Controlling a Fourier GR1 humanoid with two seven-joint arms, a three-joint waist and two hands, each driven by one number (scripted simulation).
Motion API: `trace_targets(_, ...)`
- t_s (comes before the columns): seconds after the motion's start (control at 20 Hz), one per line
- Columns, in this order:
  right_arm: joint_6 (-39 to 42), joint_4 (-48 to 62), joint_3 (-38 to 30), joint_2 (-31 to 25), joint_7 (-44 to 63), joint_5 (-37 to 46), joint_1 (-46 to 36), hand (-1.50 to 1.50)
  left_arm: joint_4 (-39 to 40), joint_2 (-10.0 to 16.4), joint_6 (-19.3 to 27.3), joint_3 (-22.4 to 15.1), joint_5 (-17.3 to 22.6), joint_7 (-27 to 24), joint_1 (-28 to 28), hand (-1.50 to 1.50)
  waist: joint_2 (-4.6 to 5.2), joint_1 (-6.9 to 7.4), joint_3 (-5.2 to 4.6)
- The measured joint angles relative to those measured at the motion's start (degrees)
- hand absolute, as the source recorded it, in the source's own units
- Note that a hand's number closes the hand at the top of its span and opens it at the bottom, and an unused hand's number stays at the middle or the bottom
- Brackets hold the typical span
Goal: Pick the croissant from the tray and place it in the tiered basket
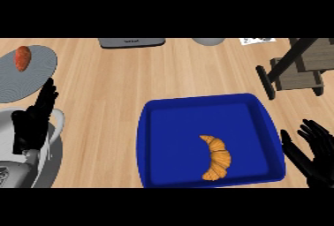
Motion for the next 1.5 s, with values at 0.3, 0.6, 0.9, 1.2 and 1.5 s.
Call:
trace_targets(0.3,-11.0,-12.4,7.8,4.0,6.8,11.4,16.3,-1.5,-1.4,0.5,0.2,-1.8,-3.0,-0.5,0.7,0.0,0.18,1.94,-0.21)
trace_targets(0.6,-5.5,-21.8,15.6,-5.5,21.8,21.6,25.7,-1.5,-2.1,0.5,-0.3,-3.0,-4.5,0.2,-0.8,0.0,0.87,4.05,-0.42)
trace_targets(0.9,2.6,-33.5,19.6,-13.8,43.7,30.1,26.2,-1.5,-1.9,0.0,-0.6,-3.4,-5.3,0.8,-2.3,0.0,1.17,5.47,-0.45)
trace_targets(1.2,10.8,-38.5,20.4,-15.4,65.3,35.5,14.7,-1.5,-1.9,-0.6,-1.1,-3.3,-6.0,1.0,-2.7,0.0,1.11,6.21,-0.3)
trace_targets(1.5,16.0,-33.1,22.7,-11.7,72.3,36.4,3.9,-1.5,-0.7,-1.6,-1.6,-2.9,-6.5,1.2,-3.8,0.0,0.96,5.99,-0.18)
